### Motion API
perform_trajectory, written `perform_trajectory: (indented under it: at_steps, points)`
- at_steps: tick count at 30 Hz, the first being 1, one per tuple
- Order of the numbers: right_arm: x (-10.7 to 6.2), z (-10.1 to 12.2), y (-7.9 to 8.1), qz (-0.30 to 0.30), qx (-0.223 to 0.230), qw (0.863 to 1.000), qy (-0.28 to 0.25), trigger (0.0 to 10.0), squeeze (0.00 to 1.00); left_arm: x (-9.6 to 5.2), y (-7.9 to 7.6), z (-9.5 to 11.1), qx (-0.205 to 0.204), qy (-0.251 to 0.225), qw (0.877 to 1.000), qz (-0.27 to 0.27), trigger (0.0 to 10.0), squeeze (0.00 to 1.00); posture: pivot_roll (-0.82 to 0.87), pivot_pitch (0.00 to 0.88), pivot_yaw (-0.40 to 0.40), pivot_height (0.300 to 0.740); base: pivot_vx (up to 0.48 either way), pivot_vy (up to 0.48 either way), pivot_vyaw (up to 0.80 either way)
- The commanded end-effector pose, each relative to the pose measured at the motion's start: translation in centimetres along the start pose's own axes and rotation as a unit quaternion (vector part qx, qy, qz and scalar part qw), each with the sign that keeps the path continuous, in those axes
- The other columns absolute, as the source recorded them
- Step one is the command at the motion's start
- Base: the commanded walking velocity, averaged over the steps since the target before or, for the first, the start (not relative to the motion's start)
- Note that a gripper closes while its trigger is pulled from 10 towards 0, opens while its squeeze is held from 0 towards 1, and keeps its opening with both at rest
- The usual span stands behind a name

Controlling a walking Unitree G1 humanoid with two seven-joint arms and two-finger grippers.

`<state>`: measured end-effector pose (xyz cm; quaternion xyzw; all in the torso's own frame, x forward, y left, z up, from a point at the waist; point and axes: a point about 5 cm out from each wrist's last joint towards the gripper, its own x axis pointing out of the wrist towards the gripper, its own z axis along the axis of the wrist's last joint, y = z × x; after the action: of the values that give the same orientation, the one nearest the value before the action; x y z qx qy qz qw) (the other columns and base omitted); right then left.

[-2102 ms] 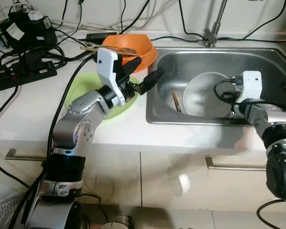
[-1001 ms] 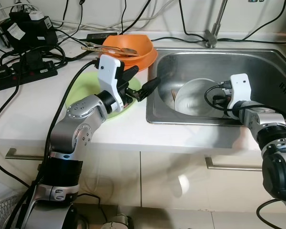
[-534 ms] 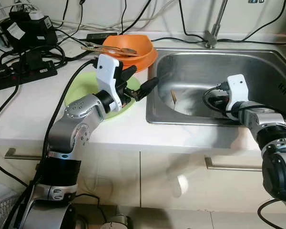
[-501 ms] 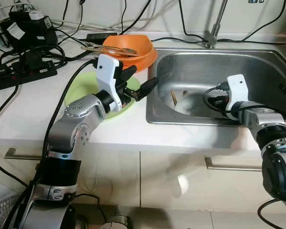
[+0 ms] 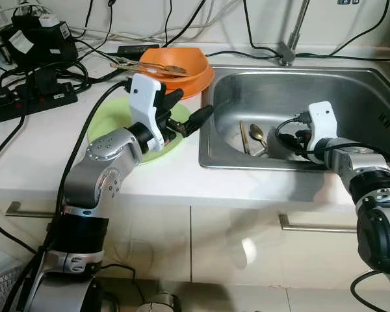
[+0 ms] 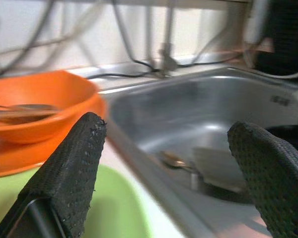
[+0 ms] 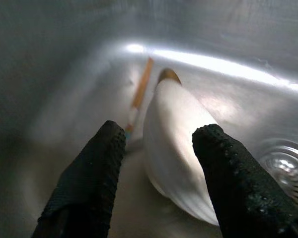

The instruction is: Kitchen organization

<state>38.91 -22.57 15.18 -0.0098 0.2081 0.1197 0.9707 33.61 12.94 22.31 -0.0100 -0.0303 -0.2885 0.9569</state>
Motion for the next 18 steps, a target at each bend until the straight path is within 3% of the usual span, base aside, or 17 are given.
perform_trajectory:
  at_steps: [1, 4, 9, 12, 18]
  points:
    - [0.0, 2.2, 0.3, 0.008, 0.017, 0.999, -0.037, 10.0, 1.00, -0.6, 1.1, -0.2, 0.009, -0.001, 0.999, 0.041, 10.0, 1.00, 0.12, 0.035, 0.011, 0.740, 0.000, 0.000, 0.00]
    - [-0.1, 4.6, 1.3, 0.046, 0.036, 0.994, -0.090, 10.0, 1.00, -1.3, 2.2, -0.6, 0.014, -0.004, 0.996, 0.092, 10.0, 1.00, 0.11, 0.035, 0.026, 0.740, 0.000, 0.000, 0.00]
    - [-0.1, 6.1, 2.9, 0.098, 0.056, 0.986, -0.123, 10.0, 1.00, -1.4, 3.0, -0.6, 0.016, -0.008, 0.993, 0.119, 10.0, 1.00, 0.11, 0.034, 0.039, 0.740, 0.000, 0.000, 0.00]
    - [-0.6, 7.1, 4.7, 0.161, 0.078, 0.973, -0.143, 10.0, 1.00, -1.5, 4.1, 0.0, 0.022, -0.021, 0.987, 0.156, 10.0, 1.00, 0.10, 0.032, 0.048, 0.740, 0.000, 0.000, 0.00]
    - [-1.9, 7.7, 6.2, 0.208, 0.061, 0.963, -0.157, 10.0, 1.00, -1.9, 5.8, 0.7, 0.036, -0.029, 0.977, 0.210, 10.0, 1.00, 0.10, 0.035, 0.054, 0.740, 0.000, 0.000, 0.00]
